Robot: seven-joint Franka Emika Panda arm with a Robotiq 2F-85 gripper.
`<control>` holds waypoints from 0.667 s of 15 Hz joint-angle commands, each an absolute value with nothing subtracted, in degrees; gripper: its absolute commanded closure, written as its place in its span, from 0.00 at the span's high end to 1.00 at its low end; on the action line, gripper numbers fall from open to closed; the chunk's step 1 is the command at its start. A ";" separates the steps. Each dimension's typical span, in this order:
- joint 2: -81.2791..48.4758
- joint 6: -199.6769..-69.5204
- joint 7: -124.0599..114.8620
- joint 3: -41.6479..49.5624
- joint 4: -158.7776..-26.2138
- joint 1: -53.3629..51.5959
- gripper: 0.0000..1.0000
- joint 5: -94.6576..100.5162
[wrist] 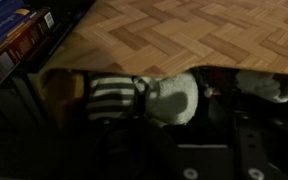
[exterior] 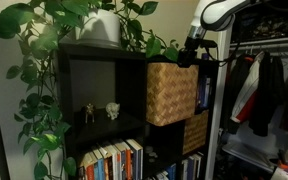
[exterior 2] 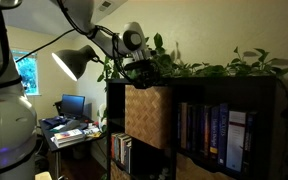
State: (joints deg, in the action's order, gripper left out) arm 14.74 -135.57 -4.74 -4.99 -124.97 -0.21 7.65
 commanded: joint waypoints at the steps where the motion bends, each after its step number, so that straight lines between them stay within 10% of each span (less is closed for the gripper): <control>1: 12.57 -140.11 -1.64 -3.92 -124.98 -1.34 0.98 5.78; 10: 8.41 -145.76 2.97 -3.59 -125.26 -1.54 0.99 4.37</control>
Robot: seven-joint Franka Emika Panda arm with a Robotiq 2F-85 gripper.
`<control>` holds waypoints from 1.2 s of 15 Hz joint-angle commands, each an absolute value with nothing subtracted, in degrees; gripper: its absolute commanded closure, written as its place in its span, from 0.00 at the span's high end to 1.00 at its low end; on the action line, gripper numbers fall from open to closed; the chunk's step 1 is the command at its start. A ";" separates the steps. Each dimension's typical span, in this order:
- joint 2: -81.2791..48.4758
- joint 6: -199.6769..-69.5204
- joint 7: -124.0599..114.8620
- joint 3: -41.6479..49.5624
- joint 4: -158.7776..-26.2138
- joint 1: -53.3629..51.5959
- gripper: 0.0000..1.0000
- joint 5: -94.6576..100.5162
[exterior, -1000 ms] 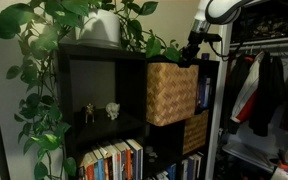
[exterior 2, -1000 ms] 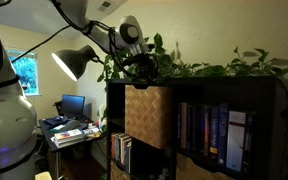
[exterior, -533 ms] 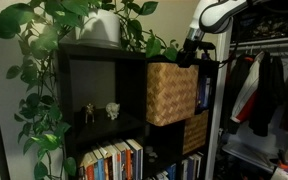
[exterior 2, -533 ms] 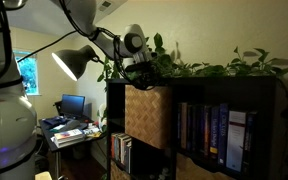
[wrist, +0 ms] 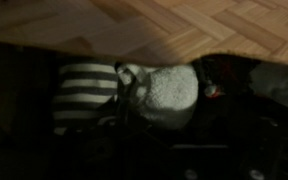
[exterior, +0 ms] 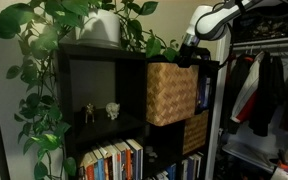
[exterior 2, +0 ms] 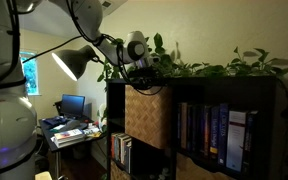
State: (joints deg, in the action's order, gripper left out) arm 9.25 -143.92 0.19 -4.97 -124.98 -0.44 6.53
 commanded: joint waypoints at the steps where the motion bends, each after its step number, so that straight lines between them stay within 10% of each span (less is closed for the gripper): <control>1: 8.13 -146.23 3.67 -3.53 -125.47 -1.60 0.74 3.81; 12: 10.71 -144.60 8.92 -3.17 -125.98 -2.11 0.13 -1.69; 18: 14.34 -139.26 8.98 -2.85 -125.23 -2.13 0.07 -3.75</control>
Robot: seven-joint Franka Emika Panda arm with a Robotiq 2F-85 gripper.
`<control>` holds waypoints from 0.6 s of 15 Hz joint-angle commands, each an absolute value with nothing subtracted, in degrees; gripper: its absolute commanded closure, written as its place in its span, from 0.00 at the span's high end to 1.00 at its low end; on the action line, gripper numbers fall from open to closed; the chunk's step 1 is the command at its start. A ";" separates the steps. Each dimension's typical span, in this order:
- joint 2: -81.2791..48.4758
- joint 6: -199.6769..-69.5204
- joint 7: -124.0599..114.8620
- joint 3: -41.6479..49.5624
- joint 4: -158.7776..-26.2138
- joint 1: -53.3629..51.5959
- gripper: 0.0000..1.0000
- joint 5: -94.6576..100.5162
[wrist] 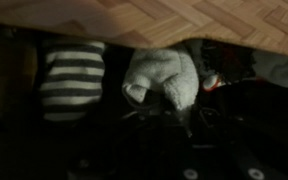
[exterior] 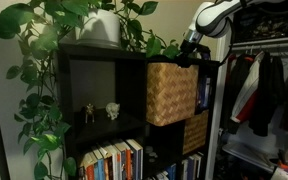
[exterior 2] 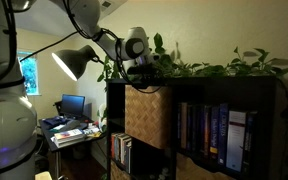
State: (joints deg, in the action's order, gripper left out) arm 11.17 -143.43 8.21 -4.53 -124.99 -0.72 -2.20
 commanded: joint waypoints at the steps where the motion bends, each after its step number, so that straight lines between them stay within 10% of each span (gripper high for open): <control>1: 15.14 -137.21 8.77 -2.76 -124.94 -2.11 0.08 -3.78; 9: 19.97 -130.45 6.40 -3.12 -122.22 -1.37 0.08 -0.88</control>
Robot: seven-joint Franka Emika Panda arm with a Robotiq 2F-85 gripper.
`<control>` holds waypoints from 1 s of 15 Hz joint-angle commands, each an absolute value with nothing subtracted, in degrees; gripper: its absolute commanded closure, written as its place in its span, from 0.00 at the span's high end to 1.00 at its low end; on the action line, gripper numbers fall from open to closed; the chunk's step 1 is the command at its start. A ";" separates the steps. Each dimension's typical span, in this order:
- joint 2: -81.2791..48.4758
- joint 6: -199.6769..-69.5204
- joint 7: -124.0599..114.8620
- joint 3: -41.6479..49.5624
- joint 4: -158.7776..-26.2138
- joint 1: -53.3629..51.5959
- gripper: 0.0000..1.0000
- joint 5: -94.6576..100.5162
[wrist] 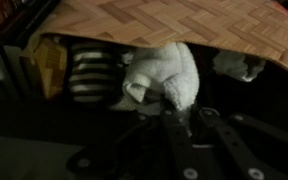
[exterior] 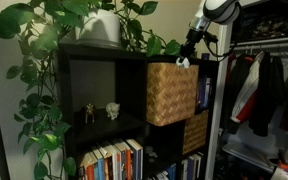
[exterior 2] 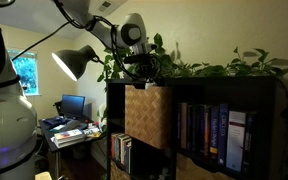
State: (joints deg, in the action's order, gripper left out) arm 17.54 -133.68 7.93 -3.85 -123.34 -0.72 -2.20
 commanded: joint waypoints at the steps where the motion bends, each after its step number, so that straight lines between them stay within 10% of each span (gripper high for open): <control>1: 20.28 -130.07 6.34 -3.13 -121.84 -1.36 0.08 -0.71; 15: 19.59 -135.49 -3.16 -3.49 -115.59 3.31 0.08 12.85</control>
